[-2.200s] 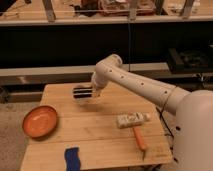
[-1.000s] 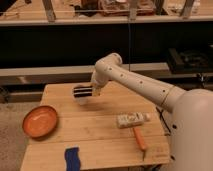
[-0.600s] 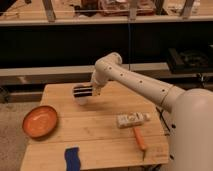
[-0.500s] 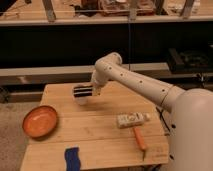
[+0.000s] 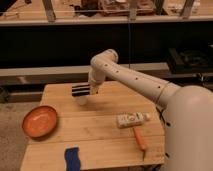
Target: Place the eraser in the ceramic cup
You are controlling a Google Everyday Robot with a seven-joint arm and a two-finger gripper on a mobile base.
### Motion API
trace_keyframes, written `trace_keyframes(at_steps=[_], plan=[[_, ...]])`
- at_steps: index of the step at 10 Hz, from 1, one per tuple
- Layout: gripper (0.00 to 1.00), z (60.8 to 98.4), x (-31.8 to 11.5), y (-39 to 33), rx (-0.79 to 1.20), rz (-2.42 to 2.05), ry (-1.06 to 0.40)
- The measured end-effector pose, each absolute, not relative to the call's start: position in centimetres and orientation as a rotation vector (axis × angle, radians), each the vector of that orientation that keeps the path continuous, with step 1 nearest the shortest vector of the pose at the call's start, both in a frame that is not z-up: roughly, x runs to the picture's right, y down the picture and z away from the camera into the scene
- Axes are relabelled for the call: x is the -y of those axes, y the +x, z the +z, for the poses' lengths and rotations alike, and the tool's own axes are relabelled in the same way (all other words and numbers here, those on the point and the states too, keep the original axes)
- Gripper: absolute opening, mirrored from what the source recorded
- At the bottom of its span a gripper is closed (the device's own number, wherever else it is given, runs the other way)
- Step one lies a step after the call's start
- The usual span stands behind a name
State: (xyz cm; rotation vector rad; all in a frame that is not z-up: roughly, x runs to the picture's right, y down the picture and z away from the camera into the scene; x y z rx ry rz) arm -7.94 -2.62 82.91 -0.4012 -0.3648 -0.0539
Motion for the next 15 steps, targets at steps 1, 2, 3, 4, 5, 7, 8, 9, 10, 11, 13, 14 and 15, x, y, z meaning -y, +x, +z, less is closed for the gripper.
trace_keyframes(at_steps=[1, 2, 3, 4, 5, 7, 8, 9, 10, 11, 13, 14, 15], plan=[[0.16, 82.8, 3.0, -8.1, 0.368, -0.047, -0.405], [0.06, 82.7, 3.2, -8.1, 0.37, -0.039, -0.407], [0.01, 82.6, 3.4, -8.0, 0.371, -0.03, -0.41], [0.0, 82.6, 3.6, -7.8, 0.368, -0.021, -0.412], [0.0, 82.6, 3.7, -7.7, 0.366, -0.014, -0.414], [0.02, 82.9, 3.8, -7.2, 0.35, 0.005, -0.418], [0.13, 83.0, 3.9, -6.9, 0.336, 0.02, -0.421], [0.21, 83.0, 3.9, -6.7, 0.328, 0.028, -0.421], [0.31, 83.0, 4.0, -6.7, 0.32, 0.035, -0.42], [0.43, 82.9, 4.0, -6.6, 0.312, 0.042, -0.418], [0.6, 82.8, 4.0, -6.6, 0.304, 0.048, -0.416], [0.74, 82.7, 4.1, -6.6, 0.3, 0.051, -0.415], [0.79, 82.7, 4.1, -6.5, 0.296, 0.054, -0.416]])
